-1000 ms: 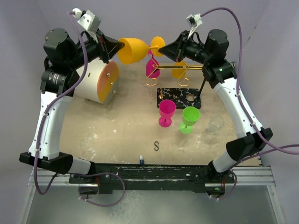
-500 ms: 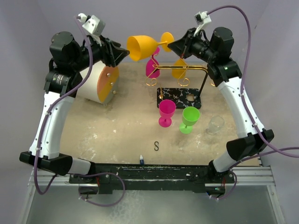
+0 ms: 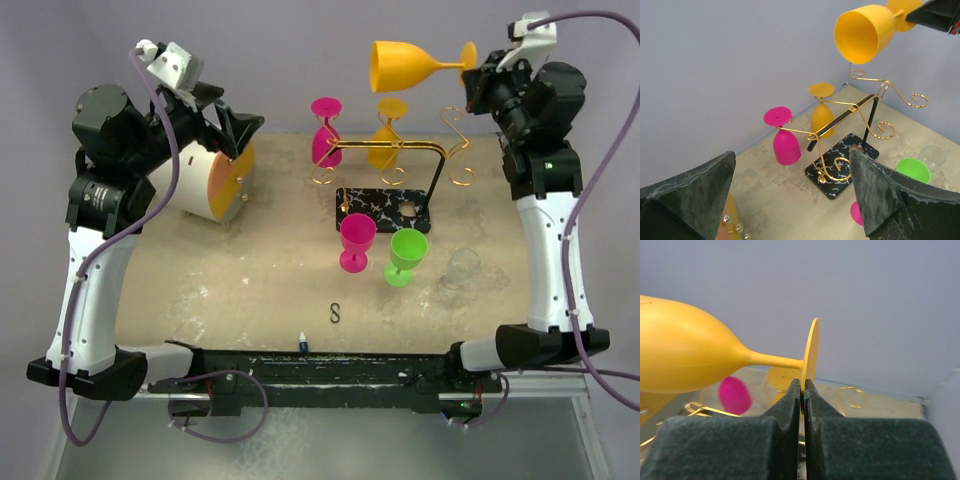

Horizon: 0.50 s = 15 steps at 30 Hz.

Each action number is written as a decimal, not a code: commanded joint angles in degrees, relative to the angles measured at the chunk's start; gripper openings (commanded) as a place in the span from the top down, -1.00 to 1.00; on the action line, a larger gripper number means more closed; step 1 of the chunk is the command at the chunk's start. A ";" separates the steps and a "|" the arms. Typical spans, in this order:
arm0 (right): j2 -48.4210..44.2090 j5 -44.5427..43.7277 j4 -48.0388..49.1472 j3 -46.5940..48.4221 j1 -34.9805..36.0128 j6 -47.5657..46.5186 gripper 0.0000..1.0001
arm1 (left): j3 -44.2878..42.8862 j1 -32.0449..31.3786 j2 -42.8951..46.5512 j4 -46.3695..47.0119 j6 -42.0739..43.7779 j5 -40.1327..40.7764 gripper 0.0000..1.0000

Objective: Place the wine glass upside down on the wine glass rack

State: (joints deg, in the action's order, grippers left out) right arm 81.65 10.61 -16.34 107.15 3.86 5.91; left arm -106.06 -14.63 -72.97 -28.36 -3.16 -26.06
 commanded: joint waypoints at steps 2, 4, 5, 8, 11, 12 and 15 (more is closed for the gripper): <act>-3.15 -12.97 -0.35 2.13 -4.81 -11.00 1.00 | -0.41 0.44 -0.05 -1.09 2.56 1.50 -0.99; -4.03 -16.24 -0.53 1.89 -7.02 -13.63 1.00 | -0.31 0.40 0.04 -1.52 2.99 1.61 -0.99; -4.28 -17.40 -0.54 1.65 -7.97 -15.13 1.00 | -0.32 0.39 0.14 -1.74 3.22 1.69 -0.99; -4.87 -25.01 0.23 0.73 -9.63 -21.52 1.00 | -0.87 0.41 0.05 -2.82 4.34 2.34 -0.99; -5.35 -33.09 2.98 -1.23 -10.09 -28.73 1.00 | -0.72 0.39 0.24 -2.93 4.72 2.39 -0.98; -5.24 -35.45 3.80 -1.39 -10.10 -30.33 1.00 | -0.65 0.39 0.34 -2.89 4.86 2.30 -0.98; -4.38 -40.01 4.54 -0.80 -10.10 -34.73 1.00 | -0.37 0.48 0.48 -3.09 5.00 1.79 -0.99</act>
State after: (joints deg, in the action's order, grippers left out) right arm 77.60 -18.50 -16.88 105.75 -6.09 -19.11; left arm -106.06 -14.61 -73.28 -32.36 0.67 -24.60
